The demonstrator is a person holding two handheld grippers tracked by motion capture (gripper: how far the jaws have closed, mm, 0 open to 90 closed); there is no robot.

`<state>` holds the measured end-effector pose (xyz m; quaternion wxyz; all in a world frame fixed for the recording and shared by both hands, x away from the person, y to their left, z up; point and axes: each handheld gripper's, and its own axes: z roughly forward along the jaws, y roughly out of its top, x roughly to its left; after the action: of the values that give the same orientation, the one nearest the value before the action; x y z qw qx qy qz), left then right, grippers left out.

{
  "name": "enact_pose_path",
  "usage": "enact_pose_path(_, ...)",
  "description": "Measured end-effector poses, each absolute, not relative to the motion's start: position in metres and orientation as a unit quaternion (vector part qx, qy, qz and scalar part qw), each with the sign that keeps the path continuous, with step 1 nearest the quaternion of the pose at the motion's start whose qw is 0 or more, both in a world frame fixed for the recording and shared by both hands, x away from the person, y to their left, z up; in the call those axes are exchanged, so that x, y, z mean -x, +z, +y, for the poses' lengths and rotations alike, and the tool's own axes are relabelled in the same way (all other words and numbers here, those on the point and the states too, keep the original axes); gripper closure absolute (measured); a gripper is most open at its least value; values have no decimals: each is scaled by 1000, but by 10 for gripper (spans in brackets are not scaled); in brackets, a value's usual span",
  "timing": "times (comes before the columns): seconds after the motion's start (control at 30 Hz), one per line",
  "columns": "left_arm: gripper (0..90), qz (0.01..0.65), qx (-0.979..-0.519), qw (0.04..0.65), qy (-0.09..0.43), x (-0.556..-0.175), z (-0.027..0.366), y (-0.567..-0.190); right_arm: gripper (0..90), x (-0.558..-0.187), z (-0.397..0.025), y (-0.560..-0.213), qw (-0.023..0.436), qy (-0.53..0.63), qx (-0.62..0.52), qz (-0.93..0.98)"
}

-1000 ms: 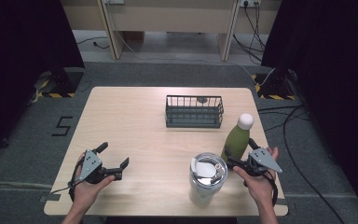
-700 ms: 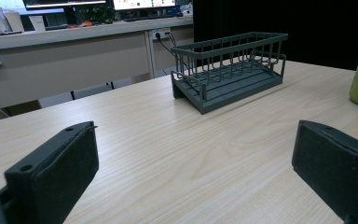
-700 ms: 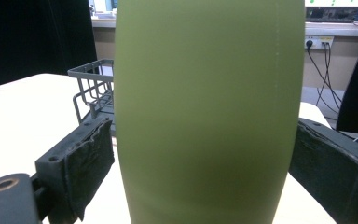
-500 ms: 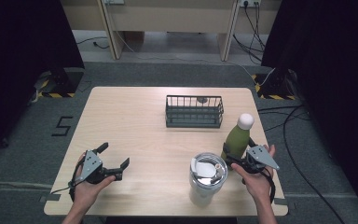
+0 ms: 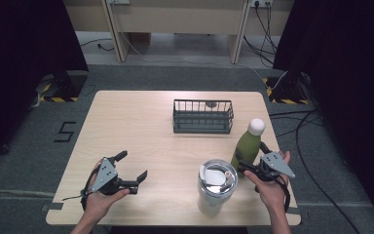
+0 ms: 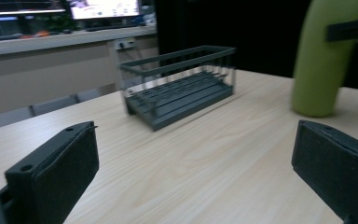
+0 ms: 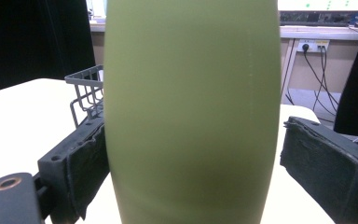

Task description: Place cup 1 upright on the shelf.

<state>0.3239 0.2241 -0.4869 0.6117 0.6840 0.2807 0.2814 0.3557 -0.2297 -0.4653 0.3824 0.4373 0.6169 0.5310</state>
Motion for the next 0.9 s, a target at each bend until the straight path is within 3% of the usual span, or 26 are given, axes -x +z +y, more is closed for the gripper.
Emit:
enact_pose_path(0.5, 0, 143, -730, 646, 168, -305, 112, -479, 97, -352, -232, -464, 380, 534, -438, 615)
enact_pose_path(0.9, 0, 112, -743, 646, 135, -299, 76, -487, 96, -354, -233, -464, 377, 536, -438, 615)
